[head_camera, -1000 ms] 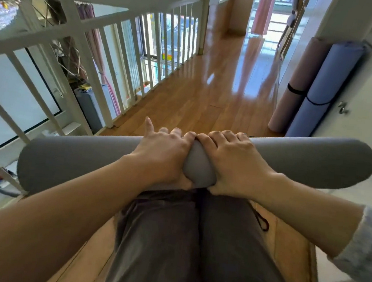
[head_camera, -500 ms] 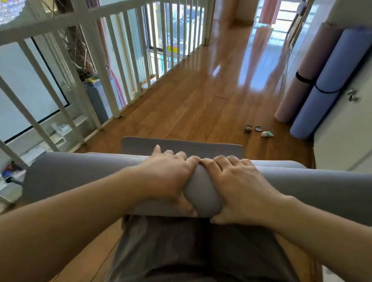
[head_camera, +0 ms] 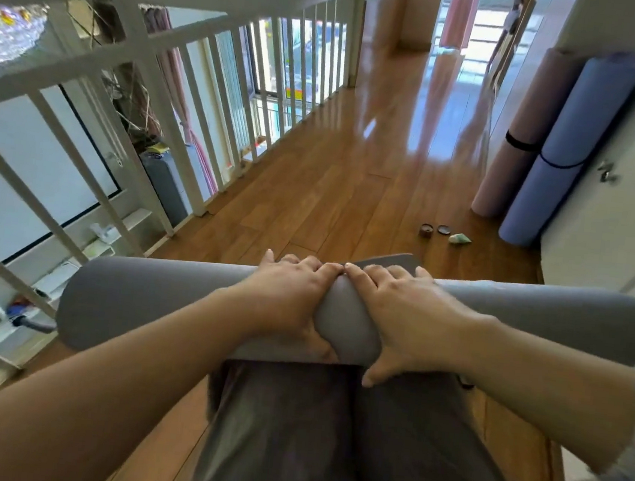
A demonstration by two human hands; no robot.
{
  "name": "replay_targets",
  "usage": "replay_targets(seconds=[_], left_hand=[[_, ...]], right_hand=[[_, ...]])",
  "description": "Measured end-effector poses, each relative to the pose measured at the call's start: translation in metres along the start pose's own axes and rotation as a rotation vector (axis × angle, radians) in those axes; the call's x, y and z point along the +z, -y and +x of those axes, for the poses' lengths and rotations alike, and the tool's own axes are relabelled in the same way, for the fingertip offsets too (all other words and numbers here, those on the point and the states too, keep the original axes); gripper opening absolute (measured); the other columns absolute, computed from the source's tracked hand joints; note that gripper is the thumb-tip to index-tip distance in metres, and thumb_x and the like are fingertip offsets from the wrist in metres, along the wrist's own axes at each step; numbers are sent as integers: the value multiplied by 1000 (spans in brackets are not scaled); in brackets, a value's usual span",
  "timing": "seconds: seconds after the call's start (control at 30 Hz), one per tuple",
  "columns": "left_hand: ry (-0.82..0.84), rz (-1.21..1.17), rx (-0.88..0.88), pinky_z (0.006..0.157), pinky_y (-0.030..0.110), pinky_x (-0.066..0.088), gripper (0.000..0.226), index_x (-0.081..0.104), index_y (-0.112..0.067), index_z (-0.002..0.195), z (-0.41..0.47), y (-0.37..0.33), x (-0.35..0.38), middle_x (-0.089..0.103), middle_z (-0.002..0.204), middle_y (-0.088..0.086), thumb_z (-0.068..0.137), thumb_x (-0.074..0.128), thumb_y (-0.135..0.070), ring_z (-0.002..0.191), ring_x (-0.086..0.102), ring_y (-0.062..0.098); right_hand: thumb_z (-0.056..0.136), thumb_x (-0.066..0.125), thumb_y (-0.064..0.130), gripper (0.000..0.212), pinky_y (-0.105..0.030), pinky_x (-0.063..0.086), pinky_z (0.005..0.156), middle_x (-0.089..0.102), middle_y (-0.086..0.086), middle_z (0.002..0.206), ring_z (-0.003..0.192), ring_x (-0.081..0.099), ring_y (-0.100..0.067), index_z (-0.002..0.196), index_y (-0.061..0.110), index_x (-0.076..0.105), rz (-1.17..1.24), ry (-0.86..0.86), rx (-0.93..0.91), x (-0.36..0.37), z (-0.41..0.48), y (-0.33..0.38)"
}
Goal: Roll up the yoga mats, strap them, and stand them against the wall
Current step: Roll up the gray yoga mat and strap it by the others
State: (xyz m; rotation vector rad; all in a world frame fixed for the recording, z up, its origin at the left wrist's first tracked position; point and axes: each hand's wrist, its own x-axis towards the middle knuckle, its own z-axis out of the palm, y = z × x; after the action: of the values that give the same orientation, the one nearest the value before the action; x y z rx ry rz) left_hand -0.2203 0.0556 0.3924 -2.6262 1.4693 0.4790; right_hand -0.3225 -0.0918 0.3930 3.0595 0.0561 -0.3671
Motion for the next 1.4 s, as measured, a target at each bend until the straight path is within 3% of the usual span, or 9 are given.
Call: replay_targets(seconds=[0.13,0.3,0.4,0.6,0.93,1.07,1.23,1.33,1.4], left_hand=[[45,-46,-3,115,55,16,109,12,-34,149,11,6,-10,36,145,-5,64,68,-72,135,33,22],[-263,273,-16,111,63,7,114,-14,-32,146,-4,-2,25,19,154,5,70,62,-70,142,22,28],[-346,310,1,109,67,6,109,-5,-34,147,-1,2,18,28,150,4,69,64,-65,137,31,27],[-447,421,9,108,68,3,105,-1,-33,149,3,-16,-44,25,149,6,72,65,-58,137,26,31],[-224,305,-34,111,62,-3,113,-13,-27,147,-58,-35,26,19,149,3,73,65,-61,137,25,30],[-194,230,-46,114,60,-1,111,-6,-27,149,-59,-30,37,20,148,4,72,67,-60,137,24,28],[-82,111,-3,116,55,12,110,3,-31,149,-39,-13,15,31,144,2,67,68,-65,131,33,26],[23,56,7,115,52,18,110,8,-36,148,-22,-5,1,35,141,0,63,71,-67,130,35,25],[25,57,-9,115,57,12,111,4,-35,149,-19,-3,-1,32,146,0,65,68,-69,135,30,25]], right_hand=[[57,76,70,116,-44,39,102,43,1,136,121,45,-21,147,23,19,76,-44,20,4,8,-5],[55,78,68,109,-33,45,94,51,4,130,115,50,-16,143,25,29,145,39,4,-6,29,-24],[55,79,67,104,-34,47,93,55,5,127,112,53,-15,139,25,36,194,4,6,-8,34,-28],[54,81,64,96,-34,46,92,58,12,118,105,55,-10,135,31,40,275,-190,8,-47,14,-51],[55,80,63,95,-35,49,94,55,7,125,110,54,-13,133,27,41,202,93,-68,-12,-17,12],[59,79,65,104,-32,38,104,45,4,140,125,44,-14,142,24,32,214,68,-67,-4,-21,19],[66,68,71,122,-50,20,116,17,-4,157,142,21,-23,152,21,-2,32,-21,-25,0,-41,24],[63,71,71,125,-51,28,111,25,-5,150,135,30,-25,151,19,0,10,-38,8,9,-32,25],[60,73,70,121,-49,34,105,35,-2,142,127,39,-24,150,21,8,28,-59,25,9,-22,17]])
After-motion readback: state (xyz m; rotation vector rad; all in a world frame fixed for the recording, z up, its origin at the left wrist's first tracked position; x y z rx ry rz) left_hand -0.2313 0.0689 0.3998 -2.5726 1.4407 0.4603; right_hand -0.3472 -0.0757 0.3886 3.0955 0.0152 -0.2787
